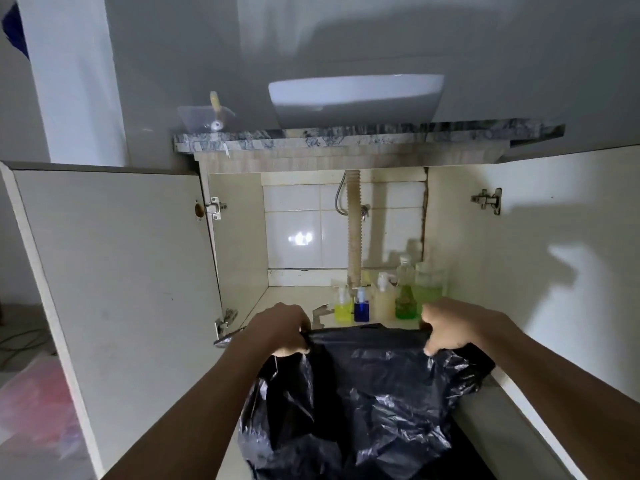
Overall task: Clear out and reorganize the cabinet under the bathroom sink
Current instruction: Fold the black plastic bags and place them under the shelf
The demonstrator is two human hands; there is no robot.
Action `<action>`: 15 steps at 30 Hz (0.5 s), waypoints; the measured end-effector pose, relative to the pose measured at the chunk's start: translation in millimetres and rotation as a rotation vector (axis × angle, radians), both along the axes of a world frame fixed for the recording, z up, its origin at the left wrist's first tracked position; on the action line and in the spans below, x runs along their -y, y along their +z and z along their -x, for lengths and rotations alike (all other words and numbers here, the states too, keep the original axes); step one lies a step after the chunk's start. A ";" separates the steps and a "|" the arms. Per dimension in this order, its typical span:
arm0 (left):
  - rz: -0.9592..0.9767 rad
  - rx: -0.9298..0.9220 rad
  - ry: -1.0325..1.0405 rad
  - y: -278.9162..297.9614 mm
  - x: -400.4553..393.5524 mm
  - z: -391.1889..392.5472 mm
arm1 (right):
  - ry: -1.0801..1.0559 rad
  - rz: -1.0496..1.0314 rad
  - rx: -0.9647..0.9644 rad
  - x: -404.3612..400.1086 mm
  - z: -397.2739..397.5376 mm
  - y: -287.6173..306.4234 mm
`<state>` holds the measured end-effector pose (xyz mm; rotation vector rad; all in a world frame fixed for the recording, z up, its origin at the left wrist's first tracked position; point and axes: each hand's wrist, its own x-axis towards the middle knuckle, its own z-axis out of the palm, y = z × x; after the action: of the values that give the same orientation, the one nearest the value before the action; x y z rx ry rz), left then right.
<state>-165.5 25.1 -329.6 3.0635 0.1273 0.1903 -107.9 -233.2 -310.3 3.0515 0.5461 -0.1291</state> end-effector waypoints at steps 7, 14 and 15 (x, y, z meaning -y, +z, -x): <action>-0.149 -0.219 0.052 -15.8 25.7 -41.7 | -0.098 0.068 0.163 25.6 -42.9 -10.8; -0.351 0.289 0.230 16.3 48.0 -63.2 | -0.090 -0.288 0.726 38.8 -58.9 -11.3; -0.361 0.327 0.233 18.4 49.4 -59.8 | -0.088 -0.313 0.746 44.2 -56.4 -14.2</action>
<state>-105.7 -24.4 -311.2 3.3018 0.4786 0.8040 -51.5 -277.3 -324.6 3.0547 0.3902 1.1330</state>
